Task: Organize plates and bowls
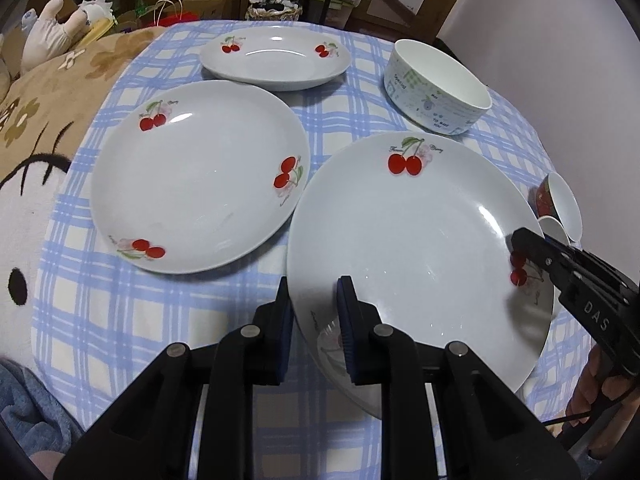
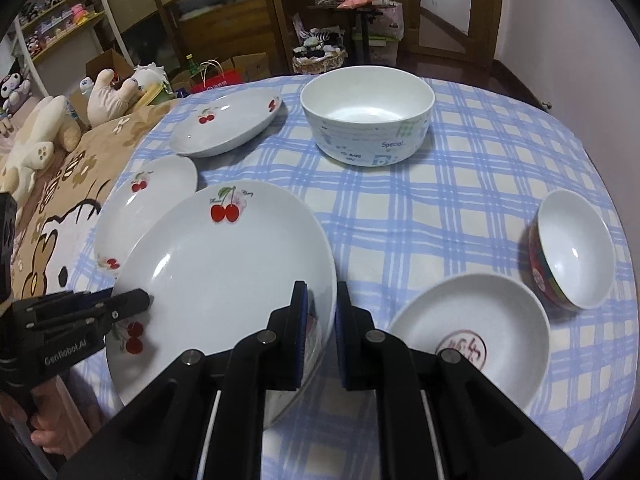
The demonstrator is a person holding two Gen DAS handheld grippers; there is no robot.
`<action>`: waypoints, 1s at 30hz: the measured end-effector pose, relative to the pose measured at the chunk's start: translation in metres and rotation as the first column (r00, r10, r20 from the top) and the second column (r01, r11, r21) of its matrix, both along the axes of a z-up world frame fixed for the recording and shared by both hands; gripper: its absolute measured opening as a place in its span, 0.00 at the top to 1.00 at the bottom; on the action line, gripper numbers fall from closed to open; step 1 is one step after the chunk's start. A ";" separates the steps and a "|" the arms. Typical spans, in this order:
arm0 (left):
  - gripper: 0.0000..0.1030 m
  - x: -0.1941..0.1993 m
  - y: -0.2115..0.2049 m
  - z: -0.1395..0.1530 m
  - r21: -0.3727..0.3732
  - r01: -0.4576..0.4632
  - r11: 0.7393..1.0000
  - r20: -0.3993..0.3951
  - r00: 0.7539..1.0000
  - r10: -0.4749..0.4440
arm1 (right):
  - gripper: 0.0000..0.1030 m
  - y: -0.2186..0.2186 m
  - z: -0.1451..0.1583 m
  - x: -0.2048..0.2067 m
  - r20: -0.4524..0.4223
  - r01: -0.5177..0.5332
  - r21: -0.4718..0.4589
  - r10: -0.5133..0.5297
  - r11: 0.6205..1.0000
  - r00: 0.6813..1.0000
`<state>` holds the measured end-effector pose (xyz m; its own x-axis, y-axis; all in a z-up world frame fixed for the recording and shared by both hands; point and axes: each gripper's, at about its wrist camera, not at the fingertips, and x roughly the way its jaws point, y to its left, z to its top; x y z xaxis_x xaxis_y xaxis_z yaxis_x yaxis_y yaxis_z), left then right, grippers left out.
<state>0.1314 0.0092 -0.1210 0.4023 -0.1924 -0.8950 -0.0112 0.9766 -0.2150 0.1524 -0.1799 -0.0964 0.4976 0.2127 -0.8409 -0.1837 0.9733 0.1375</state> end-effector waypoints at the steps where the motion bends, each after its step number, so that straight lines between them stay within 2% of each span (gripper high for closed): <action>1: 0.80 -0.002 -0.001 0.001 0.000 0.005 1.000 -0.001 1.000 -0.005 | 0.87 0.000 0.001 -0.003 0.001 0.003 0.001 -0.003 1.000 1.000; 11: 0.80 -0.027 -0.003 0.019 0.013 0.036 0.999 0.034 0.999 -0.037 | 0.87 -0.007 0.011 -0.046 -0.001 0.038 0.004 -0.038 0.999 0.999; 18: 0.80 -0.045 -0.009 0.015 0.036 0.059 0.998 0.013 0.998 -0.059 | 0.87 -0.010 0.010 -0.074 0.007 0.082 0.016 -0.082 0.997 0.997; 22: 0.80 -0.049 -0.013 0.017 0.023 0.080 0.997 0.025 0.996 -0.081 | 0.87 -0.017 0.006 -0.086 0.003 0.107 0.023 -0.107 0.994 0.994; 27: 0.80 -0.044 -0.020 0.000 -0.011 0.090 0.996 -0.050 0.995 -0.090 | 0.87 -0.027 -0.004 -0.095 -0.025 0.137 0.026 -0.136 0.990 0.990; 30: 0.80 -0.044 -0.026 -0.007 0.025 0.099 0.995 -0.070 0.993 -0.098 | 0.87 -0.031 -0.014 -0.097 -0.050 0.144 0.040 -0.142 0.989 0.989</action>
